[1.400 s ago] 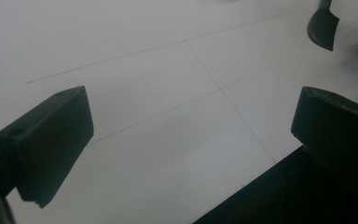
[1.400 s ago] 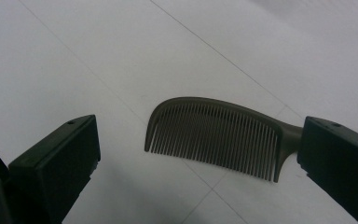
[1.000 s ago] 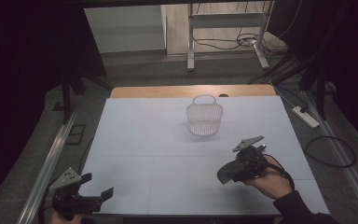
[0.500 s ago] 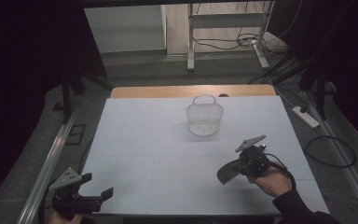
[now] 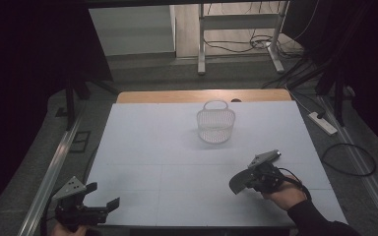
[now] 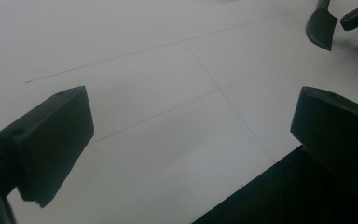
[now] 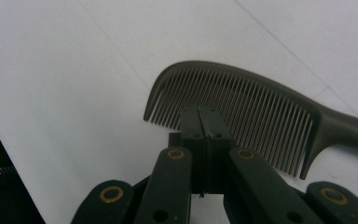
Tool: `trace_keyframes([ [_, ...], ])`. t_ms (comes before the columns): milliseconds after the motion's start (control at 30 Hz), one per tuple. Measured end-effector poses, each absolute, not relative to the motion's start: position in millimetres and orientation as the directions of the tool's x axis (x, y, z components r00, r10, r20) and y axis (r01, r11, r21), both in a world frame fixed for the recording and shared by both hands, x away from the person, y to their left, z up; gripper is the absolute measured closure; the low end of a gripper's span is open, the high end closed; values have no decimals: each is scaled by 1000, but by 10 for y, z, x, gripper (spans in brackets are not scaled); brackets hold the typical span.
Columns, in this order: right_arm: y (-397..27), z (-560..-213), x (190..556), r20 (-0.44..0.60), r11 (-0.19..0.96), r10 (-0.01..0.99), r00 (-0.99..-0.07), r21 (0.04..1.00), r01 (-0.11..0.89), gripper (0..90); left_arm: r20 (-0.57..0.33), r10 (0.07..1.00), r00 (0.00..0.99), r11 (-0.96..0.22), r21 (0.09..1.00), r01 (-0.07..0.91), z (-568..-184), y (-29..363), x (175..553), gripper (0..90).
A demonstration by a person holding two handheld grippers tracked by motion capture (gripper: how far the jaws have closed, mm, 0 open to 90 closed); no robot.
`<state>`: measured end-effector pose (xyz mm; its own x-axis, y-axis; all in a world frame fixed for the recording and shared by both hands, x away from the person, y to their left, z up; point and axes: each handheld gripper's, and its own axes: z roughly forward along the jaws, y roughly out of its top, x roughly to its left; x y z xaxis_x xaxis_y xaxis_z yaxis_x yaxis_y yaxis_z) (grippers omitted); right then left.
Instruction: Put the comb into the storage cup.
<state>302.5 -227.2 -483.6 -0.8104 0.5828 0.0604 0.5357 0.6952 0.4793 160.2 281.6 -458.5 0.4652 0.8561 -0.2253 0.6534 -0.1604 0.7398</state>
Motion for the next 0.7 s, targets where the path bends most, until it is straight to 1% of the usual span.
trace_keyframes([
  [433, -2256, -5002, 3006, 38, 747, 556, -830, 415, 520, 893, -223, 854, 469, -166, 739, 653, -4585, 2812, 1604, 3],
  [700, -2227, -5014, 3037, 33, 745, 553, -832, 428, 512, 893, -223, 855, 469, -169, 735, 656, -4587, 2804, 1615, 5],
])
